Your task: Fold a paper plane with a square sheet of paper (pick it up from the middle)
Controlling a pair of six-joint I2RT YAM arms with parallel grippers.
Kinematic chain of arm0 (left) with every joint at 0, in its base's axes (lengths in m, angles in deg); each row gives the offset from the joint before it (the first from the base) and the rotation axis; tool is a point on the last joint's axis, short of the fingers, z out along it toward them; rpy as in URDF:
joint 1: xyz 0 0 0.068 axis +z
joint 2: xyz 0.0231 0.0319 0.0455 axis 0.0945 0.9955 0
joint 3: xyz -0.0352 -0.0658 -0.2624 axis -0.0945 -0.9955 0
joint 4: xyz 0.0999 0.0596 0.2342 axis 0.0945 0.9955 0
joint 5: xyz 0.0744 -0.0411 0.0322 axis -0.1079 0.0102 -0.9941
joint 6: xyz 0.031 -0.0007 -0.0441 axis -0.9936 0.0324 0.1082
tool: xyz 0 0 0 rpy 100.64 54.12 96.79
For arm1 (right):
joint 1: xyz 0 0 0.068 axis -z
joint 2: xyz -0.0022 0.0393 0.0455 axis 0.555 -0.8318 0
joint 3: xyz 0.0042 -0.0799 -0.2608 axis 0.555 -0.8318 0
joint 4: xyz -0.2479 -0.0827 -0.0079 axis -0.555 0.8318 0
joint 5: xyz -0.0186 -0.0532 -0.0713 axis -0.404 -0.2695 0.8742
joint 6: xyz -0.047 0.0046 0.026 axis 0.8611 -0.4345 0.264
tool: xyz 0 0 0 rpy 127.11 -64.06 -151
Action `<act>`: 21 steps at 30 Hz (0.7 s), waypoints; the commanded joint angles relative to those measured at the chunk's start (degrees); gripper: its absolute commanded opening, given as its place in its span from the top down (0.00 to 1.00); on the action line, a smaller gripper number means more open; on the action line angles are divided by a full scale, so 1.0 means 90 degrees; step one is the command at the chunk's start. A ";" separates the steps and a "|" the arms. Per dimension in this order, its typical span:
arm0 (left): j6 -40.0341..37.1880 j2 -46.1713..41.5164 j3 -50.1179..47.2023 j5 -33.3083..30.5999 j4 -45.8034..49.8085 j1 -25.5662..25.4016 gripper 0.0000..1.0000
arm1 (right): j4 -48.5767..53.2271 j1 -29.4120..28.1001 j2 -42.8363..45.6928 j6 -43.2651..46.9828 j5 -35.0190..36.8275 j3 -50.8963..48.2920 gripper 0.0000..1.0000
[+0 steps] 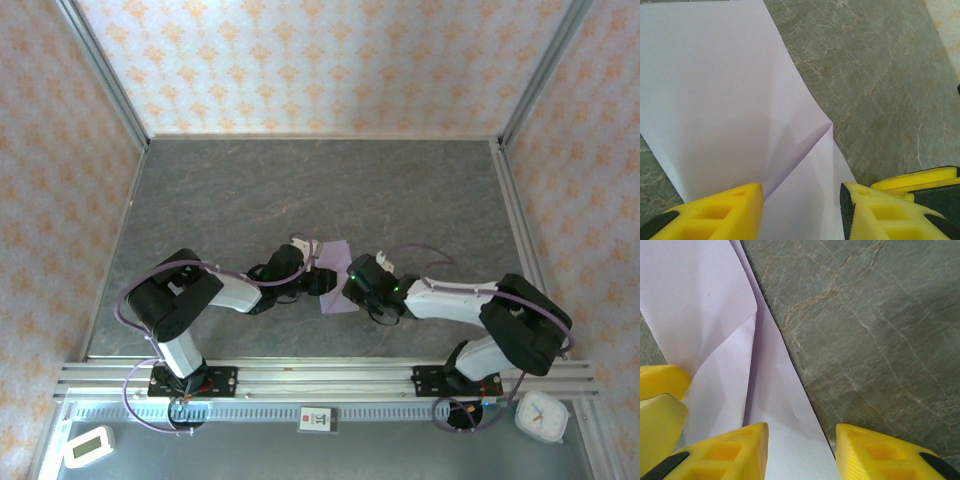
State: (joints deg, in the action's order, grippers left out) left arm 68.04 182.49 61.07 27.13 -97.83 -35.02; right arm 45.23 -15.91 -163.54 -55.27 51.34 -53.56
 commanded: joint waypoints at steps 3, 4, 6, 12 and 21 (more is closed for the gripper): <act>0.0027 0.0230 -0.0169 -0.0024 0.0203 0.0060 0.52 | -0.1395 -0.0199 -0.0408 0.0020 -0.0661 0.0216 0.60; 0.0024 0.0240 -0.0168 -0.0014 0.0192 0.0063 0.52 | -0.1405 -0.0199 -0.0400 0.0020 -0.0664 0.0219 0.61; 0.0027 0.0256 -0.0158 -0.0014 0.0192 0.0070 0.52 | -0.1414 -0.0208 -0.0382 0.0021 -0.0675 0.0226 0.62; 0.0031 0.0278 -0.0158 0.0001 0.0167 0.0070 0.52 | -0.1452 -0.0239 -0.0312 -0.0018 -0.0647 0.0236 0.64; 0.0024 0.0302 -0.0139 0.0022 0.0167 0.0075 0.53 | -0.1717 -0.0267 -0.0246 -0.0097 -0.0685 0.0134 0.66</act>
State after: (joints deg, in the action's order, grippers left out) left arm 68.22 182.76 60.74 27.74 -98.88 -34.59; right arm 39.24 -16.98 -165.60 -55.58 49.50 -53.12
